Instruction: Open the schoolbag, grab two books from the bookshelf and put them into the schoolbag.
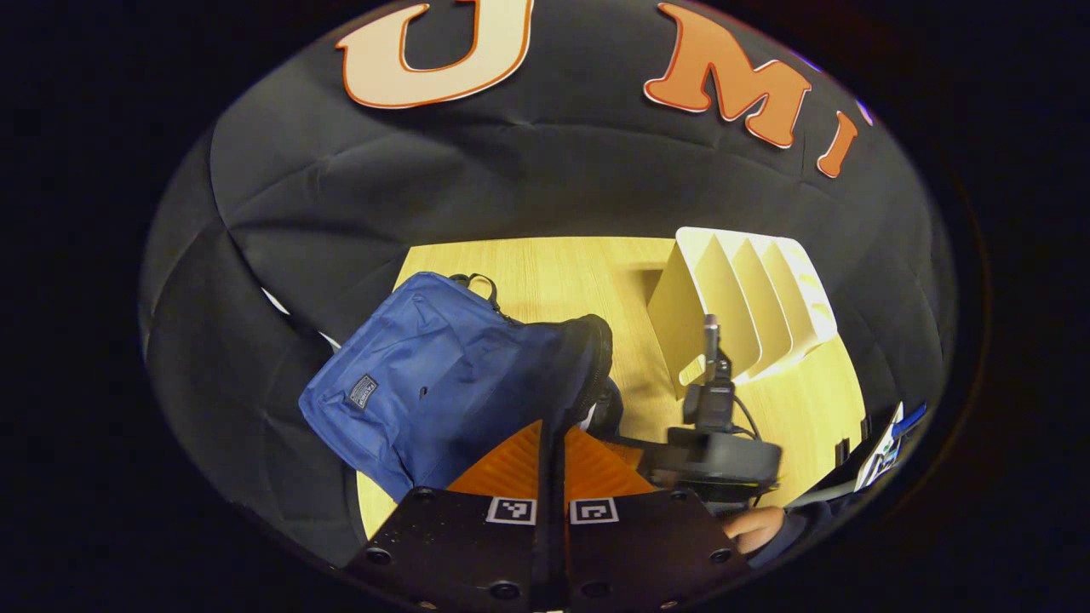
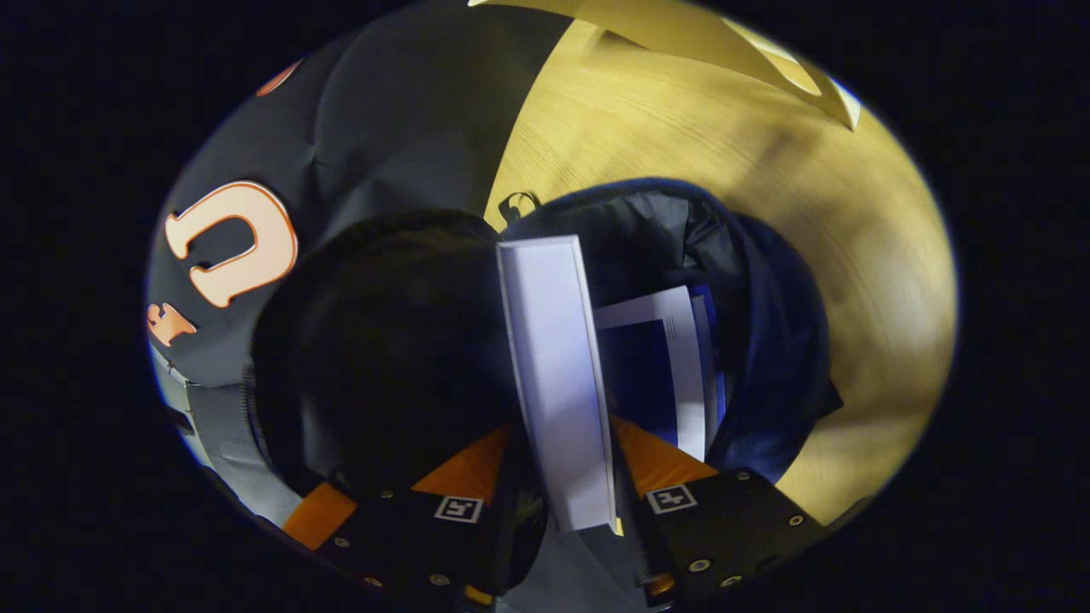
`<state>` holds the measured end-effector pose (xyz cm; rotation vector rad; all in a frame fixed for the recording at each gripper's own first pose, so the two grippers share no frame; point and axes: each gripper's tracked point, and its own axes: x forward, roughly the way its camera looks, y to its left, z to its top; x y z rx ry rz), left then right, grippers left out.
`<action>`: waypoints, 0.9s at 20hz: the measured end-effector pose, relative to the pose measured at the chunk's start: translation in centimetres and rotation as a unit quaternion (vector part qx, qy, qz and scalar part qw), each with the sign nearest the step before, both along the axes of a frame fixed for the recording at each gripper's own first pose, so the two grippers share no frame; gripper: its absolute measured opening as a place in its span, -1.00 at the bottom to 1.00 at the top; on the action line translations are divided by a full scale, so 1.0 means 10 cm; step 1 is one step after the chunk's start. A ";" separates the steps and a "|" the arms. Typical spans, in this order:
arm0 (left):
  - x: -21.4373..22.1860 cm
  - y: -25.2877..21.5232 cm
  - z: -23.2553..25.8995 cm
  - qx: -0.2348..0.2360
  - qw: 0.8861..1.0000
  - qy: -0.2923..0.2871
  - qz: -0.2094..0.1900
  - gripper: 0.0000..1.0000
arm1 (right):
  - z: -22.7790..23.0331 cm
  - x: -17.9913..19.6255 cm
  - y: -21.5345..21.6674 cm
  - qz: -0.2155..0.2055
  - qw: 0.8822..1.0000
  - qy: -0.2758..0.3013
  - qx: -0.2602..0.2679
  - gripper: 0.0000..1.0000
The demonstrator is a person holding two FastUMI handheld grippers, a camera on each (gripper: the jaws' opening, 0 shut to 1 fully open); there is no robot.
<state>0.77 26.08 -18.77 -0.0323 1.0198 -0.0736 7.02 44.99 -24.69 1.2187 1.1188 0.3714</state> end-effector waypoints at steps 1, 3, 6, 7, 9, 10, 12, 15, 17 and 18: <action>-0.01 0.02 -0.01 0.000 1.000 0.001 0.004 -1.00 | 0.03 -0.01 -0.11 -0.002 1.000 -0.001 -0.008 0.29; -0.01 0.02 -0.01 0.002 1.000 0.002 0.009 -0.99 | 0.04 -0.07 -0.31 0.002 0.999 -0.010 -0.033 0.55; -0.02 0.02 -0.03 0.004 1.000 0.005 0.016 -0.99 | 0.01 -0.07 -0.57 0.004 0.997 -0.034 -0.064 0.66; -0.02 0.00 -0.05 0.006 1.000 0.004 0.019 -0.99 | 0.09 -0.11 -0.65 0.004 0.998 -0.033 -0.059 0.68; -0.02 -0.02 -0.08 0.012 1.000 0.007 0.020 -0.99 | 0.21 -0.18 -0.78 0.010 0.996 -0.049 -0.067 0.68; -0.03 -0.04 -0.09 0.016 1.000 0.009 0.017 -0.99 | 0.28 -0.22 -0.88 0.014 0.995 -0.062 -0.079 0.69; -0.03 -0.07 -0.13 0.029 0.999 0.009 0.013 -0.99 | 0.42 -0.28 -1.12 0.017 0.990 -0.092 -0.103 0.67; -0.06 -0.14 -0.14 0.050 0.999 -0.001 0.021 -0.99 | 0.45 -0.24 -1.63 0.018 0.965 -0.168 -0.199 0.65; -0.10 -0.18 -0.15 0.075 0.997 -0.008 0.024 -0.99 | 0.48 -0.20 -1.99 0.019 0.942 -0.207 -0.263 0.67; -0.12 -0.21 -0.17 0.089 0.996 -0.009 0.021 -0.99 | 0.55 -0.20 -2.16 0.016 0.933 -0.220 -0.283 0.68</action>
